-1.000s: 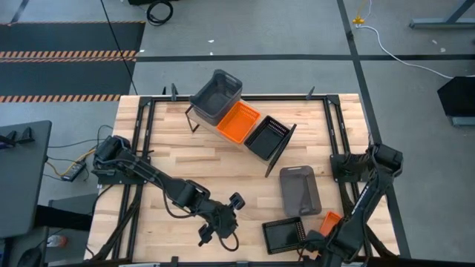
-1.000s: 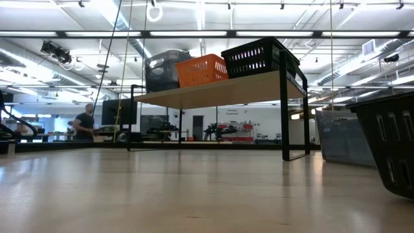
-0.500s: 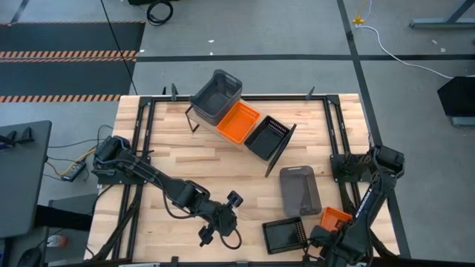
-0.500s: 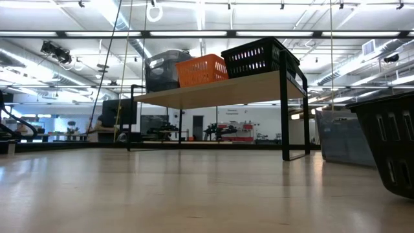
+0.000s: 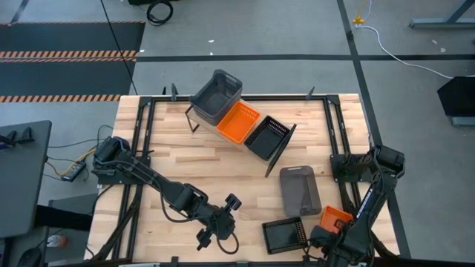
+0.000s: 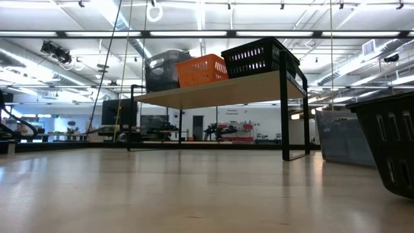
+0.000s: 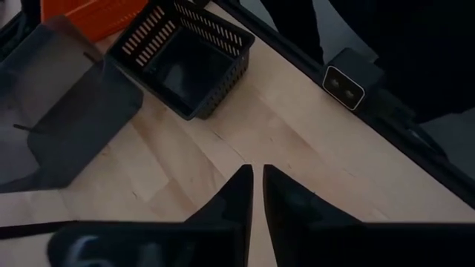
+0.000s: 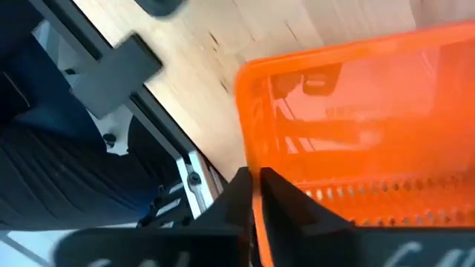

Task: Stack baskets on shelf by color
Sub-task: Stack the top orange basket on top of the other orange basket on the shelf

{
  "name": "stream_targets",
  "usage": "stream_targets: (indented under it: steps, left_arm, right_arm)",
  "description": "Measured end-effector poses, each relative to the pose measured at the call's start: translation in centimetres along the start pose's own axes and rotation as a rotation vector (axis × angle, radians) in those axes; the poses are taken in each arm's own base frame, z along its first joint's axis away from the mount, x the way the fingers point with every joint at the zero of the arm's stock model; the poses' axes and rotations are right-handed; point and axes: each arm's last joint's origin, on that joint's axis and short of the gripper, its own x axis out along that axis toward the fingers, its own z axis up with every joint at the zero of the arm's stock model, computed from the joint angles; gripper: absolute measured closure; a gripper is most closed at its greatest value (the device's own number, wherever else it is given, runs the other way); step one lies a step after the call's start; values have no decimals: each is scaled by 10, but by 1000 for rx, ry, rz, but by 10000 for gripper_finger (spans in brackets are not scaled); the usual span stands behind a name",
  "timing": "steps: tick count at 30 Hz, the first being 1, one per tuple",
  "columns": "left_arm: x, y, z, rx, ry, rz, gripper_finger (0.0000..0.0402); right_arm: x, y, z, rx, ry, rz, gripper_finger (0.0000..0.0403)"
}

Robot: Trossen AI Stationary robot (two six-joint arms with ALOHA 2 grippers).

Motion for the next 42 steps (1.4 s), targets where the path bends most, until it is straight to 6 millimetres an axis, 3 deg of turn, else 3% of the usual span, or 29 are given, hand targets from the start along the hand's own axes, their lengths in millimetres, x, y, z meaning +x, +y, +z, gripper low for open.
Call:
stream_targets:
  steps: [8,18,22,42]
  left_arm:
    - [0,0,-1,0,5,-1,363]
    - [0,0,-1,0,5,0,363]
    - [0,0,-1,-7,5,0,363]
    - [0,0,-1,-21,12,-2,369]
  right_arm:
    - [-9,4,0,-25,2,9,380]
    - [-75,9,1,-61,-171,-54,392]
    - [-93,7,4,-67,-245,-65,393]
    - [-85,-10,24,-44,-225,-271,393]
